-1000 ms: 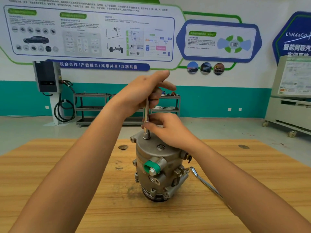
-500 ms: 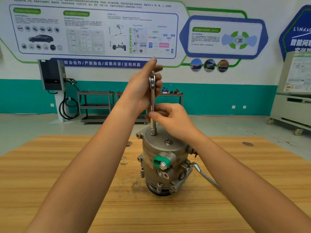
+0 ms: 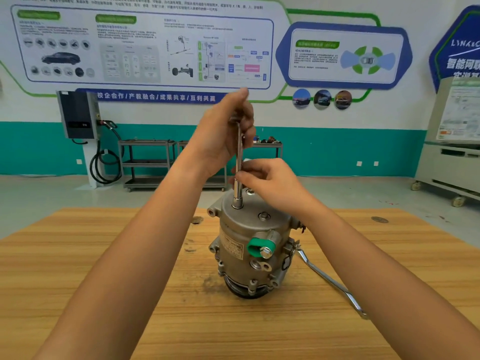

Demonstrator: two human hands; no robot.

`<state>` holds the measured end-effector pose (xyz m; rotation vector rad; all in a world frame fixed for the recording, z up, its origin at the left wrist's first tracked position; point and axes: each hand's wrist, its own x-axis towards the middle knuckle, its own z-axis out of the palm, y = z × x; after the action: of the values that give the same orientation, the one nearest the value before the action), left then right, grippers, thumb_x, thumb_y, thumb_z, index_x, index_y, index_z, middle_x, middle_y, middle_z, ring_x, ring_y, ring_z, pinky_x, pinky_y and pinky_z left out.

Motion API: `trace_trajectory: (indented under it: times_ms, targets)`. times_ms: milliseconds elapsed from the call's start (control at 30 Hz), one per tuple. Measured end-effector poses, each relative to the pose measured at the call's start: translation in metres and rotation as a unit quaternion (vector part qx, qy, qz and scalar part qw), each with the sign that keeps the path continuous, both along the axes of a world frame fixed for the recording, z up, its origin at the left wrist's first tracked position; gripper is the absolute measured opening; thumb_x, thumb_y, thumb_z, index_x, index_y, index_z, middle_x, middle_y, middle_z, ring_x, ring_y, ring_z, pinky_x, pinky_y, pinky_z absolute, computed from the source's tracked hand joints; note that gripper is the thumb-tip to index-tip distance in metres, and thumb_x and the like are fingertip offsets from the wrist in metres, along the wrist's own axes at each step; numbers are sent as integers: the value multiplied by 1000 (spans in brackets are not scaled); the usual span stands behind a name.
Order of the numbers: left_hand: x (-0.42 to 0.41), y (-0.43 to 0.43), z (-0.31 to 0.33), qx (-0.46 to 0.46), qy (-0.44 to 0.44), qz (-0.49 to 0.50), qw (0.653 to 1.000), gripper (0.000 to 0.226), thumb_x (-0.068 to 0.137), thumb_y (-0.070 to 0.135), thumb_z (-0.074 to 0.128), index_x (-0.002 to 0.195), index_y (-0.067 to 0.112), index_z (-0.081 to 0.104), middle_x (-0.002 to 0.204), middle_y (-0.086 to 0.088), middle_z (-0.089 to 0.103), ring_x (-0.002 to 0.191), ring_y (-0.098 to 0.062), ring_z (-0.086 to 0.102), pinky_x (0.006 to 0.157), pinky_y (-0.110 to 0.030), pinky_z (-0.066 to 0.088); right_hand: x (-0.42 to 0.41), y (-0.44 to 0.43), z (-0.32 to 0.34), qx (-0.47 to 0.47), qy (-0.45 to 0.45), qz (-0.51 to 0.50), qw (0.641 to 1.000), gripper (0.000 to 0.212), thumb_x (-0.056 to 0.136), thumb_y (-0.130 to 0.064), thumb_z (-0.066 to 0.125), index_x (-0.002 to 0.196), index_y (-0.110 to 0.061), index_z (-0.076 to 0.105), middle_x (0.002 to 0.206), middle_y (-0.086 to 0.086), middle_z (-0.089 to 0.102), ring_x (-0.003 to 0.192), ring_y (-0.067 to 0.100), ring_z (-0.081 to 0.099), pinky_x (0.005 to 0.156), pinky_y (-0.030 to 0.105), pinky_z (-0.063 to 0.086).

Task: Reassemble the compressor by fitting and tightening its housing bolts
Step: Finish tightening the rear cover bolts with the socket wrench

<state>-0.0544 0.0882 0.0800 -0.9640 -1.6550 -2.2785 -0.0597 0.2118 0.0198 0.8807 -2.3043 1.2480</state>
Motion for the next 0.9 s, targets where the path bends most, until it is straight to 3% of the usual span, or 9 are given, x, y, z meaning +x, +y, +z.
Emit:
trace_trajectory:
  times_ms: [100, 200, 333, 467, 567, 633, 733, 800, 900]
  targets:
    - [8, 15, -4, 129, -1, 166, 978, 38, 101, 34, 35, 76, 12, 54, 50, 5, 55, 47, -10, 56, 46, -19, 45, 0, -5, -4, -21, 78, -50, 995, 18, 85, -16, 67, 100, -7, 70, 77, -17, 61, 70, -11, 58, 69, 4, 46]
    - [13, 29, -8, 154, 14, 232, 960, 31, 102, 29, 32, 78, 15, 45, 50, 4, 43, 37, -8, 39, 38, -17, 32, 5, -11, -3, 8, 120, -80, 989, 13, 83, -18, 69, 91, -8, 69, 71, -14, 58, 68, -1, 56, 66, 14, 45]
    - [5, 18, 7, -12, -67, 100, 993, 21, 96, 20, 36, 76, 16, 42, 37, 10, 25, 30, -6, 16, 34, -14, 14, 10, -11, -3, 42, 44, -51, 997, 28, 89, -31, 61, 94, -4, 64, 85, 9, 69, 82, 22, 63, 73, 37, 49]
    - [2, 4, 18, -178, -92, -64, 978, 27, 97, 28, 34, 80, 18, 52, 34, 12, 24, 26, -1, 19, 29, -14, 16, 13, -14, -8, 126, -20, -54, 990, 39, 84, -42, 64, 112, -16, 55, 104, -1, 64, 100, 15, 58, 90, 36, 47]
    - [6, 9, 18, -234, -31, 112, 965, 25, 98, 25, 39, 90, 13, 59, 43, 8, 40, 33, -6, 36, 36, -17, 32, 18, -11, -17, 247, -11, -118, 962, 52, 74, -61, 65, 107, -26, 46, 104, -11, 54, 106, 16, 49, 96, 45, 39]
    - [10, 14, 13, -317, 100, 332, 883, 29, 98, 25, 39, 93, 4, 59, 61, -2, 57, 52, -16, 54, 52, -28, 45, 20, -7, -26, 309, -1, -155, 938, 77, 71, -68, 62, 130, -25, 38, 134, -5, 42, 132, 20, 30, 108, 53, 23]
    - [14, 18, 2, -400, 258, 540, 694, 32, 101, 25, 33, 87, 5, 53, 82, -9, 56, 75, -28, 50, 64, -36, 33, 21, -4, -31, 315, 1, -161, 935, 95, 73, -63, 64, 147, -23, 20, 153, -4, 22, 141, 16, 16, 113, 55, 11]
    - [14, 20, -2, -358, 256, 505, 743, 31, 101, 23, 35, 94, 4, 58, 87, -8, 60, 78, -25, 56, 69, -37, 39, 20, -3, -29, 312, 5, -150, 938, 88, 74, -58, 66, 144, -25, 25, 149, -5, 29, 139, 16, 22, 112, 55, 11]
    - [12, 24, 2, -157, 122, 287, 937, 33, 100, 25, 41, 72, 11, 53, 56, 5, 49, 46, -8, 49, 54, -28, 44, 20, -3, -25, 214, 6, -103, 971, 65, 82, -46, 64, 138, -25, 38, 143, -6, 40, 137, 12, 26, 113, 47, 12]
